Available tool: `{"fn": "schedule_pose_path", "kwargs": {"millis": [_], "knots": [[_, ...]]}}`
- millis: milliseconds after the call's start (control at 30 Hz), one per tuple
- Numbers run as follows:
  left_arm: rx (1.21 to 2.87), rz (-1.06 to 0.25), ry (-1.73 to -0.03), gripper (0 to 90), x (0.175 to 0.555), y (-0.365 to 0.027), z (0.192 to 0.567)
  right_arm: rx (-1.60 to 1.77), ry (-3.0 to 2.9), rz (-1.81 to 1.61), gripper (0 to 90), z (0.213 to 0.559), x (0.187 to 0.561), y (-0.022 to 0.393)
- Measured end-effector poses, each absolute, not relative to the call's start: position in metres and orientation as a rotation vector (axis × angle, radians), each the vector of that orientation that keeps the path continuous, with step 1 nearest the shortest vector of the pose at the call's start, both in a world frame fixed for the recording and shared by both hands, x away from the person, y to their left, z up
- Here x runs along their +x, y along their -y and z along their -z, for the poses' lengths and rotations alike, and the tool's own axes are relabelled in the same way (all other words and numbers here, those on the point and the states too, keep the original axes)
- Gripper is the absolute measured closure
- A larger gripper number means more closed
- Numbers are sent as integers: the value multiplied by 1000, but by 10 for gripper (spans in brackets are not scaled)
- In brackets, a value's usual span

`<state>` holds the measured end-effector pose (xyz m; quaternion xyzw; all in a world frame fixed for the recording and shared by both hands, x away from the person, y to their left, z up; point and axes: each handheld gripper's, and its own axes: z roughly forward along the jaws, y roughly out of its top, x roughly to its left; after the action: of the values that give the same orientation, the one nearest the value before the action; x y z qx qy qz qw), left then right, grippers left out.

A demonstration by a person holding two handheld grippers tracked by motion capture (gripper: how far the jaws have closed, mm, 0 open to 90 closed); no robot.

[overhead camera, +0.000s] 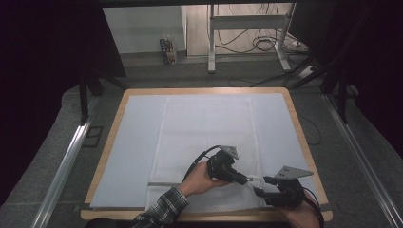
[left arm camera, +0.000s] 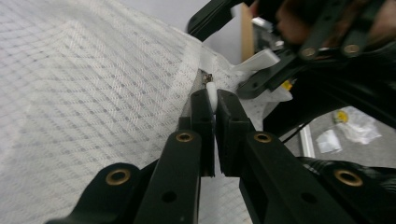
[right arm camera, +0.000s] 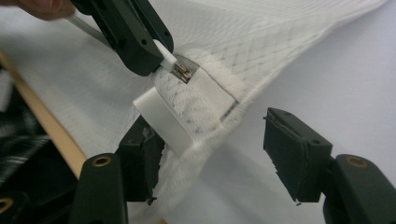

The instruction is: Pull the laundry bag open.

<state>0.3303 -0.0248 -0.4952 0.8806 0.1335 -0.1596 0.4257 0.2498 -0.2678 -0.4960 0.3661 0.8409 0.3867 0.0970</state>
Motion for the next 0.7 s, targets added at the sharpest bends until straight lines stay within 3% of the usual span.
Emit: {"fn": "schedule_pose_path", "kwargs": {"millis": [33, 100, 167, 200, 300, 400, 700], "knots": [[2199, 400, -332, 873, 331, 24, 495, 1091, -2508, -1182, 377, 497, 253, 268], [2186, 409, -342, 873, 331, 23, 495, 1109, -2522, -1241, 484, 497, 259, 267], [2184, 412, -342, 872, 331, 23, 495, 1106, -2529, -1275, 518, 497, 261, 267], [2192, 404, -347, 872, 331, 23, 496, 1117, -2540, -1279, 602, 497, 264, 267], [2219, 387, -343, 873, 331, 23, 496, 1114, -2535, -1292, 738, 497, 264, 269], [2219, 381, -349, 872, 331, 23, 497, 1105, -2522, -1333, 830, 493, 262, 271], [2199, 346, -370, 877, 328, 21, 499, 1122, -2512, -1300, 855, 492, 260, 271]]}}
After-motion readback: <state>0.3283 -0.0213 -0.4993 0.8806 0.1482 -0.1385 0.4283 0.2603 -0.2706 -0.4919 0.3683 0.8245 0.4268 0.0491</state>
